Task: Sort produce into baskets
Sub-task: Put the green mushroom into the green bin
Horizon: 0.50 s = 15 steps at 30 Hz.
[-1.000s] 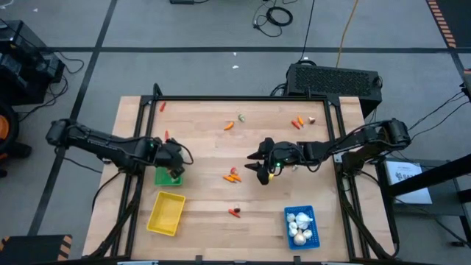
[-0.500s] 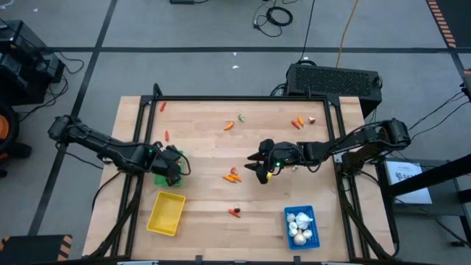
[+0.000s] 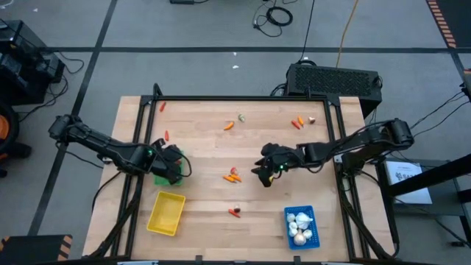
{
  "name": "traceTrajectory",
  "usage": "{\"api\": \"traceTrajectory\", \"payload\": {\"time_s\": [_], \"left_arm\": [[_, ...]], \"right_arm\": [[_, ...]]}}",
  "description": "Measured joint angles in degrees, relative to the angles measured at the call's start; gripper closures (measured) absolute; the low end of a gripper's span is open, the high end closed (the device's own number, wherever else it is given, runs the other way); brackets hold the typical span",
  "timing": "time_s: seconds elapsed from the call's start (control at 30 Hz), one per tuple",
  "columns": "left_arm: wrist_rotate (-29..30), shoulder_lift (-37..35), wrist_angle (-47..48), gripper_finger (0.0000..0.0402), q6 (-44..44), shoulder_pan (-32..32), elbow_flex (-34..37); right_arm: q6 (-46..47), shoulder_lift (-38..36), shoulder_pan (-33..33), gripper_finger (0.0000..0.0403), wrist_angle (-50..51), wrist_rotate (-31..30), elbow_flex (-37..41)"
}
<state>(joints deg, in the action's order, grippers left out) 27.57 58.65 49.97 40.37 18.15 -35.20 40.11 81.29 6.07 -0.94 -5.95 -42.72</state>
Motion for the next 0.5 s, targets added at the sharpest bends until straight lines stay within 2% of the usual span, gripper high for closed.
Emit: {"api": "traceTrajectory", "payload": {"time_s": [0.1,0.2,0.33,0.5], "left_arm": [[3.16,0.01,-7.87,0.0226,-6.44,0.0,-0.02],[4.25,-0.02,-19.27,0.0226,-16.84,-0.02,-0.02],[4.24,-0.02,-33.86,0.0226,-30.82,-0.09,-0.06],[3.22,-0.02,-43.06,0.0226,-40.66,-0.22,-0.15]], "right_arm": [[5.1,-0.36,0.02,0.0218,18.15,-0.56,-4.58],[10.42,0.02,0.06,0.0218,35.0,-3.26,-9.53],[15.98,0.37,0.0,0.0218,47.39,-6.83,-13.34],[22.88,0.38,-0.11,0.0218,56.47,-2.73,-13.77]]}}
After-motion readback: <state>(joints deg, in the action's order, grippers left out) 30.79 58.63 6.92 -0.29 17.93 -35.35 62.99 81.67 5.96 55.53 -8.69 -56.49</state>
